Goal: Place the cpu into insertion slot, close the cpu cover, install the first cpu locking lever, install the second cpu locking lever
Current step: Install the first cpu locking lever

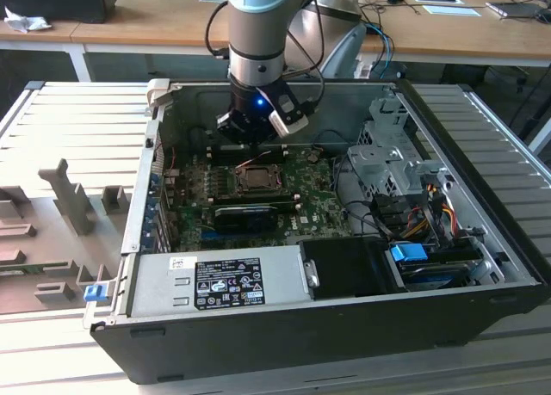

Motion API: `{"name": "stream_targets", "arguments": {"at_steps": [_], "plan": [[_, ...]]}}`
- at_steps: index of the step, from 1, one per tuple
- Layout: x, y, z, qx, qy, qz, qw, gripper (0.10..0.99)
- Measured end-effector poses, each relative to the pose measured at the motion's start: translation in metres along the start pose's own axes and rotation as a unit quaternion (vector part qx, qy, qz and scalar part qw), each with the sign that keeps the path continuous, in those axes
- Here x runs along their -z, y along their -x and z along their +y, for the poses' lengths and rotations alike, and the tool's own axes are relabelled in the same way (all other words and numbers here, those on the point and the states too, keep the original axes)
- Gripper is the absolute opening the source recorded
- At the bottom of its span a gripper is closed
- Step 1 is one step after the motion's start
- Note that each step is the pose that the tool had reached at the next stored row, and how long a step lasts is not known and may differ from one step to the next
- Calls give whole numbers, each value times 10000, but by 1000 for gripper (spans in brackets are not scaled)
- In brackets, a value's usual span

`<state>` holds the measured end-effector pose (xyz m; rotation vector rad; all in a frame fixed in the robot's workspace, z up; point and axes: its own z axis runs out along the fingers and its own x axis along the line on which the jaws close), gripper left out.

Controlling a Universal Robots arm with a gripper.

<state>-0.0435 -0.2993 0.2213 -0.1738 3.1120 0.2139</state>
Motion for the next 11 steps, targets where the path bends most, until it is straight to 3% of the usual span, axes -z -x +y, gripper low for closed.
{"name": "stream_targets", "arguments": {"at_steps": [11], "plan": [[-15, 52, -5, 0, 0, 0, 10000, 106]]}}
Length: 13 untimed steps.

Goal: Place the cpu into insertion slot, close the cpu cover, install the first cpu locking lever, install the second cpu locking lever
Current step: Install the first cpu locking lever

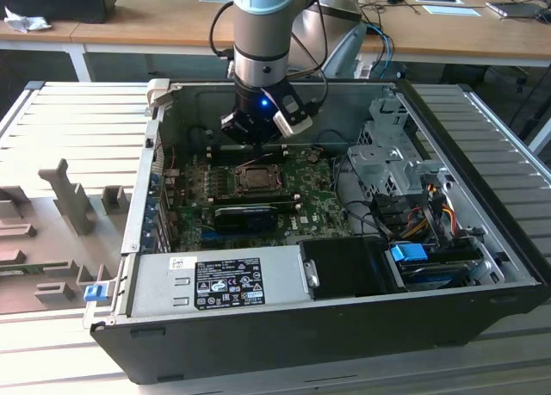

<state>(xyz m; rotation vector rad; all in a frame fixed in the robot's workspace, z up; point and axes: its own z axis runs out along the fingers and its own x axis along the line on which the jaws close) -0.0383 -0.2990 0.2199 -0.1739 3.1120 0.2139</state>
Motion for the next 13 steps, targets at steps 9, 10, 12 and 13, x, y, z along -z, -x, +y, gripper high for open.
{"name": "stream_targets", "arguments": {"at_steps": [9, 10, 12, 13], "plan": [[-11, 20, -4, 0, 0, 0, 10000, 106], [-12, 22, -4, 0, 0, 0, 10000, 106], [-13, 26, -5, 0, 0, 0, 10000, 106], [-14, 30, -5, 0, 0, 0, 10000, 106]]}}
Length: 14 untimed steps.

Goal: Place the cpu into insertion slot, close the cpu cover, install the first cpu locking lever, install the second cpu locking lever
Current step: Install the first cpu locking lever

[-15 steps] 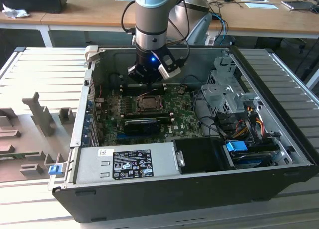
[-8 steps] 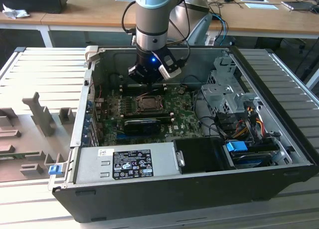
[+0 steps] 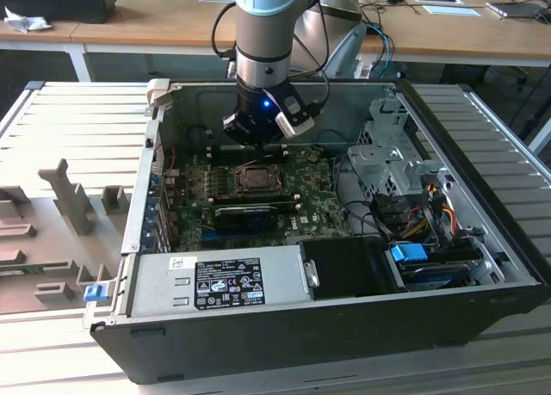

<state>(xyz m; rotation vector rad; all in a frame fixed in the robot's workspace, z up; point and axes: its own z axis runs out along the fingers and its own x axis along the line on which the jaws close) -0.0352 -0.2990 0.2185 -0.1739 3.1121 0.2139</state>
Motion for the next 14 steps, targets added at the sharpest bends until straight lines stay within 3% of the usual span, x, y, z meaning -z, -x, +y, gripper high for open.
{"name": "stream_targets", "arguments": {"at_steps": [14], "plan": [[-15, 49, 0, 1, -5, 0, 10000, 106]]}}
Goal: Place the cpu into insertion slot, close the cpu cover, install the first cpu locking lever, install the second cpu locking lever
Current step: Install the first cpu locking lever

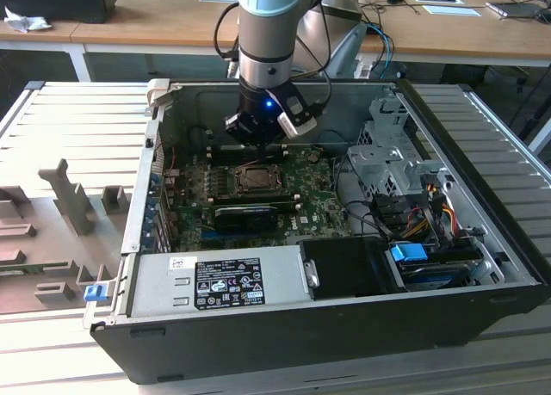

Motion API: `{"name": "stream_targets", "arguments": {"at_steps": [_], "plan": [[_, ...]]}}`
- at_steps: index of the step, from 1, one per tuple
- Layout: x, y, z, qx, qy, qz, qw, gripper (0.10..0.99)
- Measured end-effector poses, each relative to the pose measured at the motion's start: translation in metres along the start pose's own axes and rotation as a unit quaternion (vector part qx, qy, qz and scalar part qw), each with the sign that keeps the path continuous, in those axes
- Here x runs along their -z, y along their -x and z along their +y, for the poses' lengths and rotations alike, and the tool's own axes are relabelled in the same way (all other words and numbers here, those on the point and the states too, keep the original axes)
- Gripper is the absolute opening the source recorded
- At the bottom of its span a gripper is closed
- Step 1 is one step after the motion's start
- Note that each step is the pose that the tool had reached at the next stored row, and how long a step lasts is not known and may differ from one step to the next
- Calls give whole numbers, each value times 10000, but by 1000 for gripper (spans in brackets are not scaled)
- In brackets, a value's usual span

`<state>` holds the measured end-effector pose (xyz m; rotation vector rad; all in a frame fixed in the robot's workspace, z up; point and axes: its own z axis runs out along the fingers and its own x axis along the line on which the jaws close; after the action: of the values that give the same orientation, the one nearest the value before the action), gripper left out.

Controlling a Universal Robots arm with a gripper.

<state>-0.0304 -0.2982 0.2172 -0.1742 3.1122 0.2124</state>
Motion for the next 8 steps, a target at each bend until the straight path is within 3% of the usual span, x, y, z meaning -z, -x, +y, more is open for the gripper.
{"name": "stream_targets", "arguments": {"at_steps": [5, 8], "plan": [[-37, 43, 3, 0, -64, 7, 10000, 106], [-55, 71, 15, 1, -73, 8, 10000, 106]]}}
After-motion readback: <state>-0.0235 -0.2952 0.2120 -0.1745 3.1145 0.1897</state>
